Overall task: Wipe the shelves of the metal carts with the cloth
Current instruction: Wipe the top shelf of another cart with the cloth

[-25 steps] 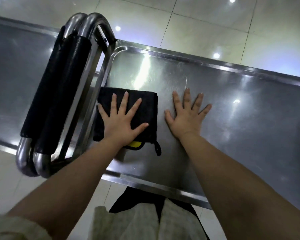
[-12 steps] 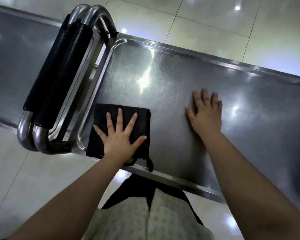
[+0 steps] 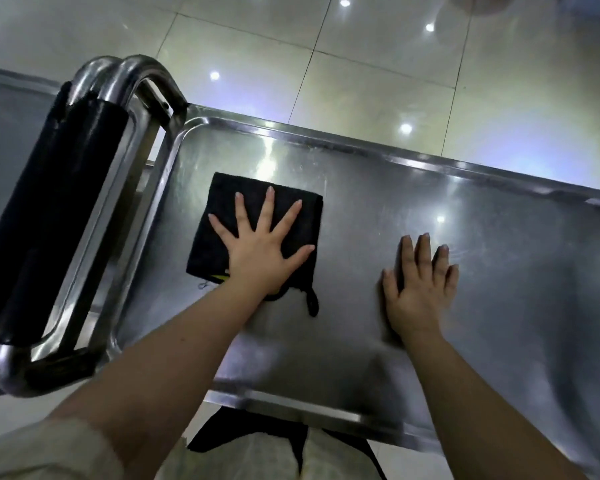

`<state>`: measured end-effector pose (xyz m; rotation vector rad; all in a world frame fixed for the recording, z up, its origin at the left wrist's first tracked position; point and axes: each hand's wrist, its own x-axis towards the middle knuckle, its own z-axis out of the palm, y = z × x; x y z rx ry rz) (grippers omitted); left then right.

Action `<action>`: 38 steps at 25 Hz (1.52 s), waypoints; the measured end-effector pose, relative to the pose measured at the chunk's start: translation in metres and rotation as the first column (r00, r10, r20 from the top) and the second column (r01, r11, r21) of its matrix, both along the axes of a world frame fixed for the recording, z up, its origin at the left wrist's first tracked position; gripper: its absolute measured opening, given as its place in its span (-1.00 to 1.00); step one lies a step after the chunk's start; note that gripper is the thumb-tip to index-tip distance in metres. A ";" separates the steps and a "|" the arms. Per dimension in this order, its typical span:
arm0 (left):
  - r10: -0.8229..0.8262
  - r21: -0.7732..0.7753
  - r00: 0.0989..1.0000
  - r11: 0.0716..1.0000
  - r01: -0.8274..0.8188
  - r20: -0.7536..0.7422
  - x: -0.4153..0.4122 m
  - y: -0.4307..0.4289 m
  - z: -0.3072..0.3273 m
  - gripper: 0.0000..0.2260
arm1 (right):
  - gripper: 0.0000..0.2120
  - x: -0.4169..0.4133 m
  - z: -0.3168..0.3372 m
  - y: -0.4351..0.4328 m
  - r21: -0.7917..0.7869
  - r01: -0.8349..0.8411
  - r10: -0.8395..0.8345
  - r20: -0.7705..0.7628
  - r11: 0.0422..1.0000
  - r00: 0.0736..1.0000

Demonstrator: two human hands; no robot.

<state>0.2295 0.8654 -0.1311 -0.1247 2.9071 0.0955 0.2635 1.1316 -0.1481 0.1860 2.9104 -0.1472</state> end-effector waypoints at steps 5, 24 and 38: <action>-0.077 0.009 0.996 0.997 0.077 0.037 -0.090 0.055 0.000 -0.29 | -0.34 -0.004 -0.001 0.000 0.011 -0.012 0.012 0.023 1.000 1.000; -0.260 0.024 0.965 0.965 0.260 -0.020 0.020 0.049 -0.001 -0.29 | -0.36 -0.005 0.000 0.001 0.015 -0.027 0.026 0.047 1.000 0.999; -0.276 0.039 0.961 0.960 0.276 -0.008 0.059 0.059 0.003 -0.27 | -0.36 -0.014 0.003 0.006 -0.007 -0.035 0.036 0.073 0.999 0.997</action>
